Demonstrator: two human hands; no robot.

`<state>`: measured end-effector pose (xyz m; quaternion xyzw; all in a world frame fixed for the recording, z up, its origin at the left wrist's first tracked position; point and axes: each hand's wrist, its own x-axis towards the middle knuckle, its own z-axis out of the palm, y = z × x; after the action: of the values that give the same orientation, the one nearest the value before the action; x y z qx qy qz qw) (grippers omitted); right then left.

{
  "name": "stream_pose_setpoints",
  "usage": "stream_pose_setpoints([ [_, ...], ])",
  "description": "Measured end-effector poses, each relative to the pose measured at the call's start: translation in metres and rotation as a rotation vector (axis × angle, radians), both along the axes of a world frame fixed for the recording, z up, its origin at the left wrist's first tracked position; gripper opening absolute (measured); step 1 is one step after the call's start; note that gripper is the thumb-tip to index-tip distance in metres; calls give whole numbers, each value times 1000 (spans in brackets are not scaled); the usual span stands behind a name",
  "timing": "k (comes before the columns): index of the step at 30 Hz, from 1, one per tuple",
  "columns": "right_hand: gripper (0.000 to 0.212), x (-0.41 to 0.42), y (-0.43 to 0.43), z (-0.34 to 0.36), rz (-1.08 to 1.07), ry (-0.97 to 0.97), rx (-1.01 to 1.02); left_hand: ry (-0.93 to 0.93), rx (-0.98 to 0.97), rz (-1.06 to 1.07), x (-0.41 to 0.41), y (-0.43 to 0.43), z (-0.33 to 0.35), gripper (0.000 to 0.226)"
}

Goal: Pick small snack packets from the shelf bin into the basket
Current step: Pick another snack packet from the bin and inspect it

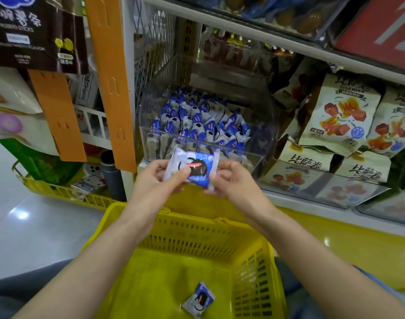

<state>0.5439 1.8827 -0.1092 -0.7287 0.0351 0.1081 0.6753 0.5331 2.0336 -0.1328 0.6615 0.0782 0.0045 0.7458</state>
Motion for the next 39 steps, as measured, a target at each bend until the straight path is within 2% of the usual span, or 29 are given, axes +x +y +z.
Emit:
stream_pose_setpoints([
  [3,40,-4,1,-5,200,-27,-189,-85,84,36,0,3,0,11],
  [5,40,-6,2,-7,279,-26,-246,-116,97,36,-1,1,1,8],
  [8,39,-5,1,-8,313,-39,-299,-116,90,37,-2,-2,0,14],
  [10,49,-5,0,-10,360,-161,-529,-106,90,26,-2,-2,-1,15],
  [12,61,-8,1,-13,376,-275,-619,-99,115,1,-1,-1,-1,15],
  [14,55,-10,5,-14,316,-322,-548,-97,177,-44,-1,-1,-2,14],
  [17,23,-8,6,-12,179,-400,-444,-115,267,-136,-3,-3,-2,15],
  [19,10,-6,4,-11,138,-430,-452,-123,331,-184,-5,-4,-3,23],
  [24,5,-5,5,-12,97,-345,-397,-108,334,-177,-7,-5,-2,34],
  [29,20,-3,6,-8,115,-8,-34,-109,263,-104,-4,-4,-3,18],
  [32,21,-3,5,-8,133,25,9,-92,220,-122,-4,-4,-3,13],
  [35,11,-4,6,-8,135,-94,-61,-116,223,-126,-5,-4,-3,21],
  [39,7,-6,5,-11,146,-449,-455,-91,205,-139,-4,-3,-5,28],
])
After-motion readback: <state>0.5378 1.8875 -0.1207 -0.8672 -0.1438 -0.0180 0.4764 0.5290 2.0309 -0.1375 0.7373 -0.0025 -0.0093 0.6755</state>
